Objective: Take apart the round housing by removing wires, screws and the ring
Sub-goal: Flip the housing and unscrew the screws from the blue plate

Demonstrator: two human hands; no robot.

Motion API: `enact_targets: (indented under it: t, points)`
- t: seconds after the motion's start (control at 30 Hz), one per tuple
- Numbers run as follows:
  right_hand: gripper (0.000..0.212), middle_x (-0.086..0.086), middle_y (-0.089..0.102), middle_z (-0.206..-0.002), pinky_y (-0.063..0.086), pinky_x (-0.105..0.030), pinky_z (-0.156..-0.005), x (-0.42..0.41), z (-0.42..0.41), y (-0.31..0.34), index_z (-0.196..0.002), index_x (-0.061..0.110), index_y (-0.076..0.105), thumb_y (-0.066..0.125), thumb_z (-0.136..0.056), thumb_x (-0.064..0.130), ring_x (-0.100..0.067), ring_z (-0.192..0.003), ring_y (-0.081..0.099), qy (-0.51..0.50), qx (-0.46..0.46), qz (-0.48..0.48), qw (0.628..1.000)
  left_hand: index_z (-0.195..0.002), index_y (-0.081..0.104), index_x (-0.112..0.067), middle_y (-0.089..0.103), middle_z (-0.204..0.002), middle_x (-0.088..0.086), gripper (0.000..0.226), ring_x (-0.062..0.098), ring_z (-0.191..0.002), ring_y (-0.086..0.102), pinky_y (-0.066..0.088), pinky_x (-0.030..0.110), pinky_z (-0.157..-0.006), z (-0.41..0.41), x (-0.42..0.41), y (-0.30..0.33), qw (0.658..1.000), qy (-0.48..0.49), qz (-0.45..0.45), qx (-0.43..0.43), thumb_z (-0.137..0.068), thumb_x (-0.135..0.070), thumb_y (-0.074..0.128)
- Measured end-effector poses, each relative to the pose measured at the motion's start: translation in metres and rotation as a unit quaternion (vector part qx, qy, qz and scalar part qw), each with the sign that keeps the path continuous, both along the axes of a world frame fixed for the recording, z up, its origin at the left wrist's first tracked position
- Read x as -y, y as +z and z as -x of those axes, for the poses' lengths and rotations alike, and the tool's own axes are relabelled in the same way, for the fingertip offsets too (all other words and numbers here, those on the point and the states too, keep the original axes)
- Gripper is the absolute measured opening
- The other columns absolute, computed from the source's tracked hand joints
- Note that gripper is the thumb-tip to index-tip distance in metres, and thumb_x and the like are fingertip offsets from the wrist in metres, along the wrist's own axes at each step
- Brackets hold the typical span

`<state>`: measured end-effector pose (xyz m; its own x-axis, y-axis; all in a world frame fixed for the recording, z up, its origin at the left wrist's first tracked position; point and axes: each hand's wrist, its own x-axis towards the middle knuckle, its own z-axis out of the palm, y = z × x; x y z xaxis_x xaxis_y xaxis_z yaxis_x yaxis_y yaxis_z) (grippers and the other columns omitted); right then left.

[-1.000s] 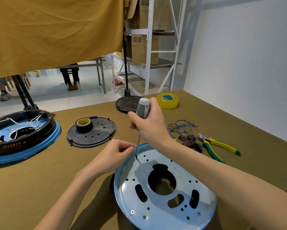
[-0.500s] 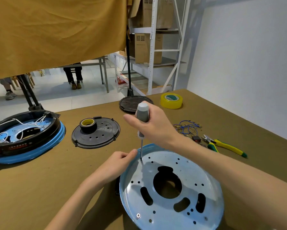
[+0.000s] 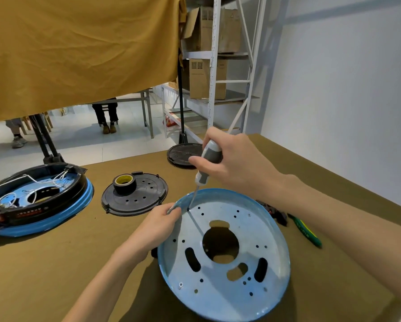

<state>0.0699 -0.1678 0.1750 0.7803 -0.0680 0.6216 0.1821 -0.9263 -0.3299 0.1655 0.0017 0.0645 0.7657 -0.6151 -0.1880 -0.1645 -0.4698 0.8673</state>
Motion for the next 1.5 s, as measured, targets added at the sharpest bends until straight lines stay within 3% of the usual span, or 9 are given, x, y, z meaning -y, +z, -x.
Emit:
enact_targets:
  t: [0.13, 0.33, 0.53, 0.63, 0.73, 0.97, 1.13, 1.37, 1.5]
  points:
    - [0.028, 0.011, 0.064, -0.070, 0.046, -0.012, -0.050, 0.008, 0.014, 0.003, -0.089, 0.019, 0.056, 0.075, -0.091, 0.038, 0.000, -0.060, 0.065, 0.019, 0.048, -0.083, 0.995, -0.101, 0.078, -0.014, 0.080, -0.089, 0.007, 0.028, 0.028, -0.083, 0.076, 0.060, 0.038, -0.072, -0.001, -0.012, 0.022, 0.985, 0.070, 0.090, -0.127, -0.097, -0.039, 0.066]
    - [0.030, 0.003, 0.071, -0.079, 0.061, -0.038, -0.050, 0.026, 0.027, 0.001, -0.092, 0.015, 0.060, 0.079, -0.088, 0.038, -0.018, -0.059, 0.073, 0.028, 0.085, -0.207, 0.974, -0.100, 0.077, -0.011, 0.079, -0.079, 0.010, 0.028, 0.025, -0.062, 0.075, 0.060, 0.037, -0.063, 0.009, -0.014, 0.044, 0.943, 0.126, 0.210, -0.225, -0.081, -0.031, 0.082]
    - [0.041, -0.009, 0.077, -0.080, 0.061, -0.034, -0.053, 0.050, 0.052, -0.008, -0.090, 0.011, 0.056, 0.081, -0.081, 0.042, -0.032, -0.059, 0.074, 0.021, 0.098, -0.388, 0.916, -0.128, 0.066, -0.024, 0.072, -0.114, -0.010, 0.057, 0.009, -0.104, 0.070, 0.059, 0.023, -0.071, 0.013, 0.004, 0.056, 0.939, 0.169, 0.298, 0.002, -0.076, -0.025, 0.089]
    - [0.048, -0.011, 0.077, -0.079, 0.060, -0.034, -0.054, 0.056, 0.065, -0.017, -0.093, 0.007, 0.055, 0.081, -0.074, 0.043, -0.034, -0.059, 0.074, 0.001, 0.057, -0.441, 0.896, -0.132, 0.059, -0.029, 0.061, -0.114, -0.026, 0.068, -0.015, -0.105, 0.057, 0.049, 0.005, -0.074, 0.022, 0.017, 0.052, 0.928, 0.159, 0.292, 0.171, -0.073, -0.026, 0.092]
    - [0.053, -0.014, 0.077, -0.083, 0.056, -0.030, -0.050, 0.061, 0.077, -0.032, -0.100, 0.008, 0.065, 0.079, -0.074, 0.051, -0.026, -0.050, 0.066, -0.011, -0.048, -0.472, 0.880, -0.139, 0.054, -0.026, 0.058, -0.118, -0.027, 0.077, -0.024, -0.104, 0.052, 0.043, -0.005, -0.073, 0.028, 0.024, 0.044, 0.922, 0.156, 0.288, 0.208, -0.072, -0.027, 0.093]
    - [0.038, -0.014, 0.063, -0.078, 0.035, -0.020, -0.043, 0.090, 0.106, -0.058, -0.097, 0.017, 0.078, 0.076, -0.085, 0.053, -0.013, -0.044, 0.039, 0.028, -0.192, -0.573, 0.796, -0.144, 0.047, -0.026, 0.060, -0.121, -0.016, 0.093, -0.001, -0.108, 0.061, 0.053, 0.007, -0.077, 0.056, 0.035, 0.036, 0.927, 0.132, 0.286, 0.204, -0.066, -0.038, 0.096]
    - [0.034, -0.013, 0.057, -0.073, 0.031, -0.019, -0.040, 0.122, 0.138, -0.078, -0.075, 0.017, 0.076, 0.079, -0.082, 0.050, -0.010, -0.042, 0.032, 0.002, -0.186, -0.637, 0.748, -0.138, 0.043, -0.038, 0.058, -0.116, -0.025, 0.089, -0.002, -0.107, 0.062, 0.057, 0.013, -0.082, 0.086, 0.055, 0.036, 0.925, 0.042, 0.279, 0.256, -0.066, -0.042, 0.094]
    - [0.029, -0.008, 0.048, -0.064, 0.019, -0.015, -0.033, 0.132, 0.163, -0.136, -0.085, 0.014, 0.058, 0.079, -0.083, 0.034, -0.007, -0.035, 0.026, -0.149, -0.104, -0.778, 0.602, -0.147, 0.044, -0.027, 0.064, -0.127, -0.016, 0.096, 0.004, -0.110, 0.064, 0.055, 0.021, -0.096, 0.133, 0.097, 0.027, 0.889, 0.018, 0.179, 0.422, -0.068, -0.056, 0.089]
    - [0.031, -0.005, 0.049, -0.062, 0.021, -0.017, -0.036, 0.129, 0.161, -0.152, -0.088, 0.016, 0.060, 0.074, -0.089, 0.044, -0.010, -0.040, 0.032, -0.168, -0.076, -0.753, 0.632, -0.147, 0.048, -0.019, 0.066, -0.127, -0.009, 0.093, 0.012, -0.110, 0.066, 0.058, 0.031, -0.092, 0.143, 0.110, 0.028, 0.885, 0.027, 0.144, 0.441, -0.070, -0.054, 0.088]
